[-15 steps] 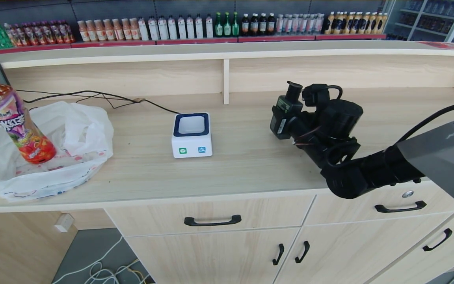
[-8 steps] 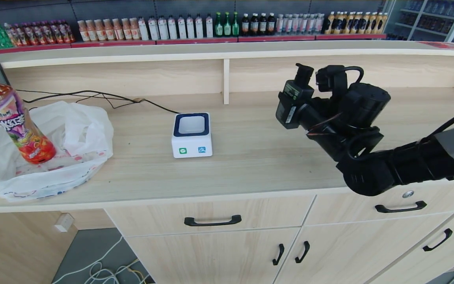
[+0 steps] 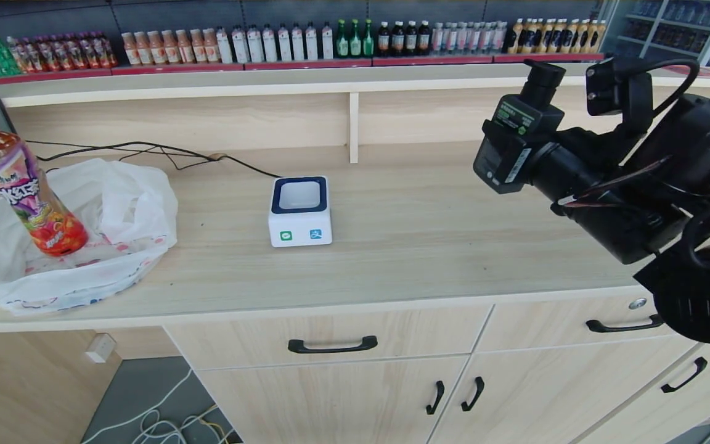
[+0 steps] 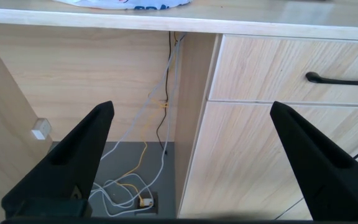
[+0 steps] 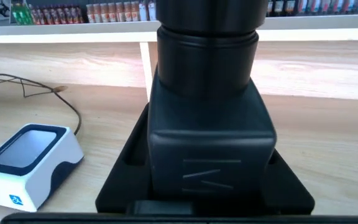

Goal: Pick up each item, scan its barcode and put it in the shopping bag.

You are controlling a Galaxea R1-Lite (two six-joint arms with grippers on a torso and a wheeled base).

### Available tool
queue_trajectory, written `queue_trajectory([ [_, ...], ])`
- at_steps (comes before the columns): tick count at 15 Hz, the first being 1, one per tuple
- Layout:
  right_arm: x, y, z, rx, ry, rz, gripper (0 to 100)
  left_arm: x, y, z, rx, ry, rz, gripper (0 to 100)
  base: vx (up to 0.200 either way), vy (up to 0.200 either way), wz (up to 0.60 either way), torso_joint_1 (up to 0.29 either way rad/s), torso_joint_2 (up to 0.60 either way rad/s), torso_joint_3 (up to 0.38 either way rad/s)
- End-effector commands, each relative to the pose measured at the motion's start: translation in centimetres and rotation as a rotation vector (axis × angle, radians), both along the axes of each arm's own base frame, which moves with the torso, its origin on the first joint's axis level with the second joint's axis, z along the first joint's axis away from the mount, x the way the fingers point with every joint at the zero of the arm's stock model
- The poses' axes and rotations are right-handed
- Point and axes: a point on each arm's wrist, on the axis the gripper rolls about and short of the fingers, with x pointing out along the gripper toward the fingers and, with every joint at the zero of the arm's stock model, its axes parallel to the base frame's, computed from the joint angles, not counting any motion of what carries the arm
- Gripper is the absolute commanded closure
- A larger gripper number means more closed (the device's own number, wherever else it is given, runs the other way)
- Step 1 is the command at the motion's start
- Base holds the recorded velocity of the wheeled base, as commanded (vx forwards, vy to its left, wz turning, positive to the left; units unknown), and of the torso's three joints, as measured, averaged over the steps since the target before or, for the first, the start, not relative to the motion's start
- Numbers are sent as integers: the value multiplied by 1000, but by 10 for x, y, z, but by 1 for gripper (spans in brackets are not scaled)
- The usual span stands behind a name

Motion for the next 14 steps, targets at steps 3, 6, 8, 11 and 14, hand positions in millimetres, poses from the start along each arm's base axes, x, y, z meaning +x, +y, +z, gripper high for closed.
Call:
queue_trajectory([
  [3, -34, -12, -5, 104, 9, 47, 100, 0, 0, 0, 0, 0, 0, 0, 0, 0, 0, 0, 0, 0],
  [6, -44, -16, -7, 224, -1, 95, 100, 0, 0, 0, 0, 0, 0, 0, 0, 0, 0, 0, 0, 0],
  [8, -50, -13, -9, 262, -1, 147, 100, 0, 0, 0, 0, 0, 0, 0, 0, 0, 0, 0, 0, 0],
  [11, -57, -10, -10, 308, -23, 289, 100, 0, 0, 0, 0, 0, 0, 0, 0, 0, 0, 0, 0, 0],
  [14, -69, 0, -13, 351, -36, 480, 100, 0, 0, 0, 0, 0, 0, 0, 0, 0, 0, 0, 0, 0],
])
